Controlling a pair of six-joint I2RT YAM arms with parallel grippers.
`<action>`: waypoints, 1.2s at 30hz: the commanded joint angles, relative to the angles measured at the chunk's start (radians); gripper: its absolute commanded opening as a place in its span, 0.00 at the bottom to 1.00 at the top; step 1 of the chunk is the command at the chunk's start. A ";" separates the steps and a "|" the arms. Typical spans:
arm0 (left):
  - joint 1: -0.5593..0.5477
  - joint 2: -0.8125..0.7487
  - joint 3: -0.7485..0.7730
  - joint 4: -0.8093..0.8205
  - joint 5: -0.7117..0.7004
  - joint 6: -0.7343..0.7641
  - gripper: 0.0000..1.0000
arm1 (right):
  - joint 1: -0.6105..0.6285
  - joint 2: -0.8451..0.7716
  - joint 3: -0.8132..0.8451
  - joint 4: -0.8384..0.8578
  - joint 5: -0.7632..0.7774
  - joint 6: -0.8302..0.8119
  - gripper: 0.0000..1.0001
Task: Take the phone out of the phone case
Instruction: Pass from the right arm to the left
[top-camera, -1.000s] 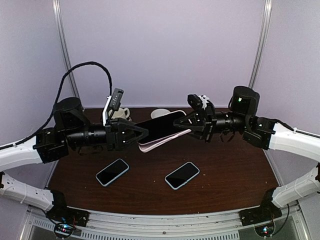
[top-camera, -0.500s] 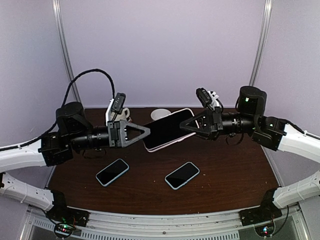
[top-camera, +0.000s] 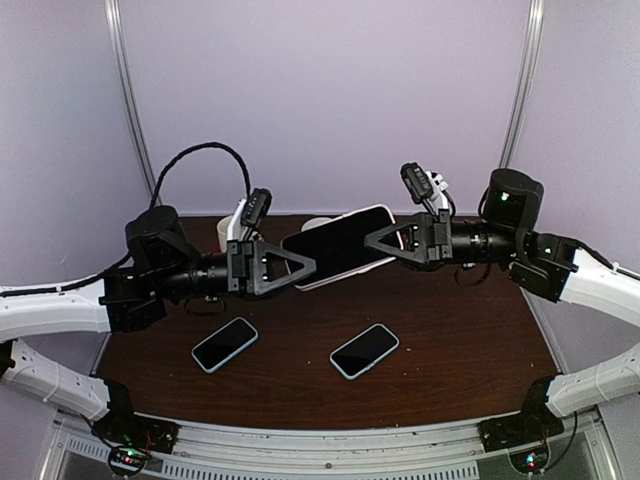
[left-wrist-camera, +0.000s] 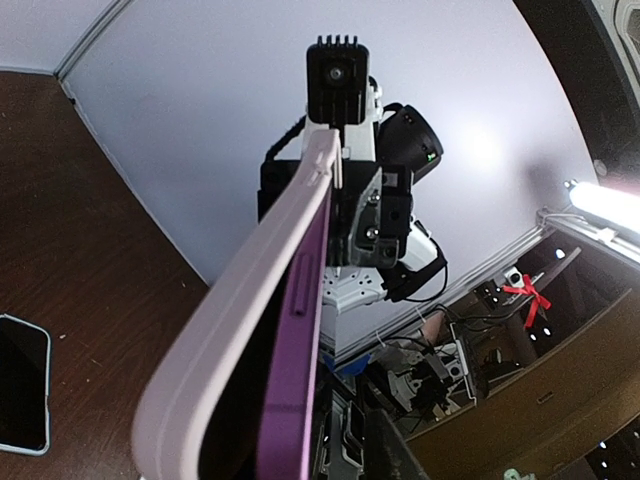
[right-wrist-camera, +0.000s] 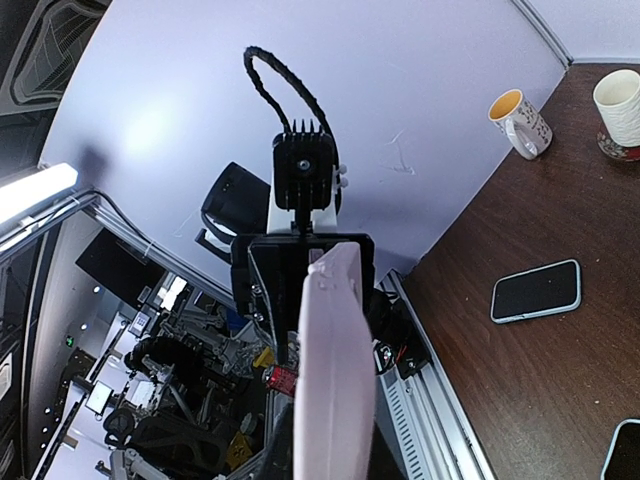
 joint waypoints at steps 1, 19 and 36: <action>-0.008 0.014 0.040 0.074 0.043 0.000 0.20 | -0.001 0.005 0.036 0.052 -0.032 0.001 0.00; 0.029 -0.029 0.139 -0.312 -0.068 0.487 0.00 | -0.048 -0.035 0.046 -0.211 0.024 -0.163 0.57; 0.075 0.020 0.342 -0.761 -0.124 1.252 0.00 | -0.080 -0.074 0.182 -0.586 0.267 -0.427 0.81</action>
